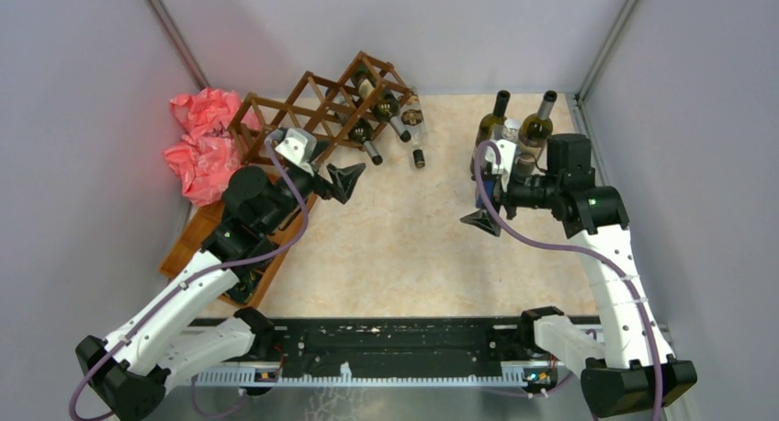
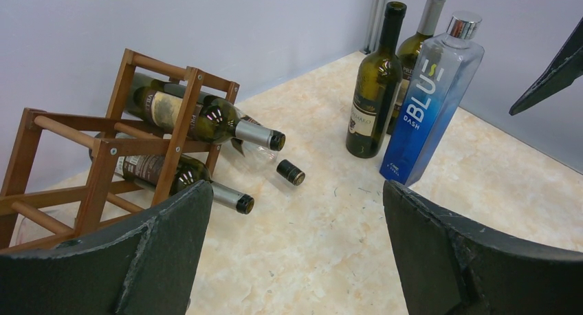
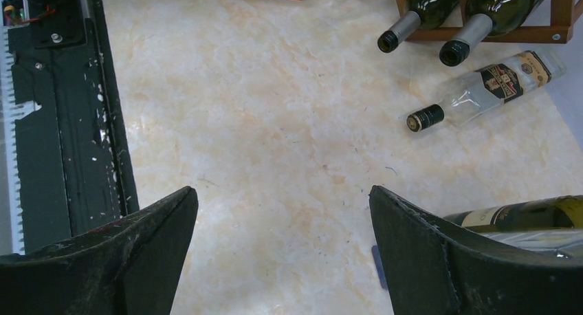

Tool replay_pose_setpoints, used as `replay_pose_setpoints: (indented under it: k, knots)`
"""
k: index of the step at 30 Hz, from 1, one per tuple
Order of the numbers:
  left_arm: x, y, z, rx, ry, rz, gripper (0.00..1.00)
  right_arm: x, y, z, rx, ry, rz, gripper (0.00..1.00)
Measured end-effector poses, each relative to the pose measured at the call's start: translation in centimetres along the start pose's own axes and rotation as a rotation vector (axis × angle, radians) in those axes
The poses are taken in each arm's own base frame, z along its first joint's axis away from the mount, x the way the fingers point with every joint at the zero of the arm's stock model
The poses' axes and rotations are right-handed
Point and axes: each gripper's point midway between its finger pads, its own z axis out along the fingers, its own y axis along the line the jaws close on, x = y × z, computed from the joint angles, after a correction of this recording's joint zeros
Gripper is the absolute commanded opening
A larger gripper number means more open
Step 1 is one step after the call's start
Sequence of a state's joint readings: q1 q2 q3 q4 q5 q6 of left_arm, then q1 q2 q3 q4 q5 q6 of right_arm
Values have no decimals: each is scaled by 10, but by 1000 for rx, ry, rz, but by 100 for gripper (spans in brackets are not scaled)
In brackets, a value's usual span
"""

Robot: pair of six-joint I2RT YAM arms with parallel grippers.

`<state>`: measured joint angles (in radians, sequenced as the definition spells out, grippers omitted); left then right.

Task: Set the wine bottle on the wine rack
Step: Adjust the wine bottle at the center of the board.

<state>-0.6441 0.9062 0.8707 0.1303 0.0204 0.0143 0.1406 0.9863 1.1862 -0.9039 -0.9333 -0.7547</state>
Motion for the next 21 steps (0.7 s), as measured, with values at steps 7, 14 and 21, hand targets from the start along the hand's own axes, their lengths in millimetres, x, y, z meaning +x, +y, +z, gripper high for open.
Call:
replay_pose_setpoints:
  k: [7,14,21]
  knots:
    - [0,0,0,0,0,2,99,1,-1,0,3,3,0,93]
    - [0,-1,0,4,0,2,99,1,-1,0,6,6,0,93]
    - [0,-1,0,7,0,2,99,2,-2,0,12,11,0,93]
